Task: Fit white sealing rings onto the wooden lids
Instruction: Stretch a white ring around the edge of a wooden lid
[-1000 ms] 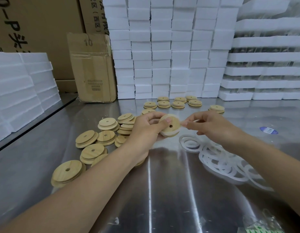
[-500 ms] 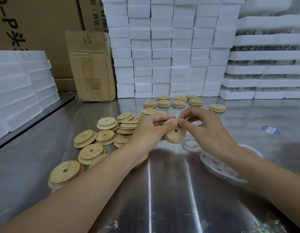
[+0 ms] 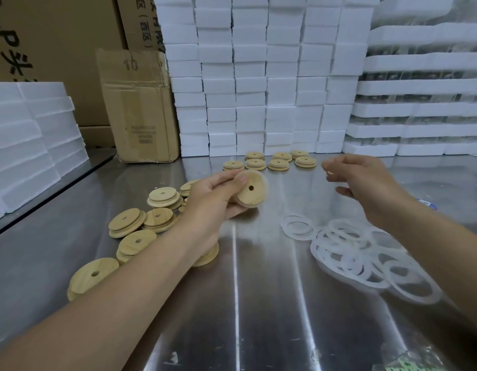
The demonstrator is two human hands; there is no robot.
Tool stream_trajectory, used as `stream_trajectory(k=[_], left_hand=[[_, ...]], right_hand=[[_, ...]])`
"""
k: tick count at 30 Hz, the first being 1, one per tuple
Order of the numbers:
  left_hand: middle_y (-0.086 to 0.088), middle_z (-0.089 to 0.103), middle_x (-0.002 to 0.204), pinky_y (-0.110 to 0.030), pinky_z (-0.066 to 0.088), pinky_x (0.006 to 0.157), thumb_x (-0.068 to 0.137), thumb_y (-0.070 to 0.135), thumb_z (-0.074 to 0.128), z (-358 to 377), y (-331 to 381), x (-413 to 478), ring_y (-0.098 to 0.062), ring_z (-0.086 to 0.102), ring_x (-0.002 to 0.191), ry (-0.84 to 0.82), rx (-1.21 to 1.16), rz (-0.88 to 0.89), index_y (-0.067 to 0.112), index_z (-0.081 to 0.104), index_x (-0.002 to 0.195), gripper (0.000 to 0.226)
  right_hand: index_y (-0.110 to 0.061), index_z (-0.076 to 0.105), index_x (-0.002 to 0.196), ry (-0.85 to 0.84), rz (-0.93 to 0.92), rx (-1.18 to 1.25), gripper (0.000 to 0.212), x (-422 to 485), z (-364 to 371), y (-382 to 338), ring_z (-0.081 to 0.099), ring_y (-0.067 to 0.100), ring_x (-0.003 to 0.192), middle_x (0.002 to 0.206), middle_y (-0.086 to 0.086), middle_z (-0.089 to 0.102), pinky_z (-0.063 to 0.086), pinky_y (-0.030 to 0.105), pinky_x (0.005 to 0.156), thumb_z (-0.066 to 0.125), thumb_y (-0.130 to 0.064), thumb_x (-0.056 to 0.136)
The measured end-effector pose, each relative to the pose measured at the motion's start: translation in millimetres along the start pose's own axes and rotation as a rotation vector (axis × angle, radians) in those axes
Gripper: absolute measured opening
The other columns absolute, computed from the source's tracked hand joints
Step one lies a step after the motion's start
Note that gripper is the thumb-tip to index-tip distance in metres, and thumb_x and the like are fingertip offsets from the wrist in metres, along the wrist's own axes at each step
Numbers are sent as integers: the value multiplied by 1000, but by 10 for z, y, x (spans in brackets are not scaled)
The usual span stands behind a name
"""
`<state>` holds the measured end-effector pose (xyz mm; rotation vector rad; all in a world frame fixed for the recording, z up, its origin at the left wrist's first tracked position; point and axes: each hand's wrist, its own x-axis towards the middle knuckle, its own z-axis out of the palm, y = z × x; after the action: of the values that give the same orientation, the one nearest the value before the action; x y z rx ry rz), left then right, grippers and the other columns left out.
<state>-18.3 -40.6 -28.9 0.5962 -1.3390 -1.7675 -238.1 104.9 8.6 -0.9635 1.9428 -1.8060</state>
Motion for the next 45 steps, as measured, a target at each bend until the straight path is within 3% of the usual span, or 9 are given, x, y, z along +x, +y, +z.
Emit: stream_trajectory(k=[7, 12, 20, 26, 30, 33, 39, 42, 45], left_hand=[[-16, 80, 115, -52, 62, 96, 96, 13, 77, 3, -22, -7, -34, 76, 112, -52, 19, 34, 7, 71, 122, 27], [-9, 82, 108, -49, 63, 95, 95, 17, 78, 76, -51, -73, -22, 79, 99, -125, 100, 102, 15, 72, 115, 20], [-9, 82, 107, -40, 64, 85, 82, 27, 85, 90, -47, -98, -20, 79, 94, -200, 200, 135, 18, 73, 112, 33], [-14, 81, 113, -42, 67, 82, 92, 13, 79, -94, -3, -8, -31, 79, 104, -79, 63, 104, 9, 71, 121, 31], [-12, 81, 113, -40, 66, 83, 96, 10, 75, -61, 3, -24, -26, 79, 103, -125, 98, 83, 17, 77, 119, 24], [-11, 81, 109, -37, 66, 79, 95, 9, 75, -27, -2, -34, -23, 78, 99, -122, 125, 87, 21, 83, 105, 17], [-9, 80, 110, -47, 66, 82, 94, 13, 78, 8, -11, -80, -25, 76, 97, -183, 245, 164, 29, 80, 103, 19], [-11, 81, 110, -46, 63, 81, 91, 16, 83, 33, -16, -118, -27, 77, 96, -243, 289, 208, 32, 71, 108, 25], [-12, 82, 106, -31, 60, 68, 89, 15, 86, 48, -14, -123, -23, 76, 87, -242, 282, 217, 24, 62, 116, 37]], right_hand=[[-24, 74, 88, -286, -214, -278, 22, -332, 411, 16, 71, 7, 80, 87, -13, 75, 50, 21, 69, 72, -45, 96], [-23, 67, 84, -201, -443, -347, 18, -471, 554, 42, 66, 6, 79, 84, -13, 71, 50, 21, 73, 73, -34, 97], [-18, 69, 89, -127, -473, -264, 10, -407, 462, -93, 63, 2, 91, 95, -11, 69, 43, 16, 75, 70, -20, 99], [-31, 70, 92, 412, -135, 476, 6, -27, -405, -487, 67, 2, 78, 87, -18, 74, 50, 21, 68, 70, -32, 97], [-28, 69, 103, 355, 85, 558, 11, 124, -569, -317, 61, 7, 78, 90, -13, 73, 46, 20, 63, 73, -35, 96], [-24, 72, 102, 170, 114, 390, 8, 61, -252, -202, 61, 7, 75, 92, -7, 74, 44, 23, 64, 72, -30, 97], [-38, 77, 117, -311, -324, -149, 20, -338, 396, -23, 70, -2, 89, 104, -19, 76, 54, 15, 70, 71, -33, 99], [-40, 72, 130, -341, -538, -370, 31, -401, 506, 117, 65, -6, 101, 110, -33, 68, 45, 8, 78, 70, -33, 100], [-44, 71, 129, -284, -600, -485, 34, -376, 515, 182, 65, -1, 101, 110, -32, 65, 49, 19, 79, 73, -33, 97]])
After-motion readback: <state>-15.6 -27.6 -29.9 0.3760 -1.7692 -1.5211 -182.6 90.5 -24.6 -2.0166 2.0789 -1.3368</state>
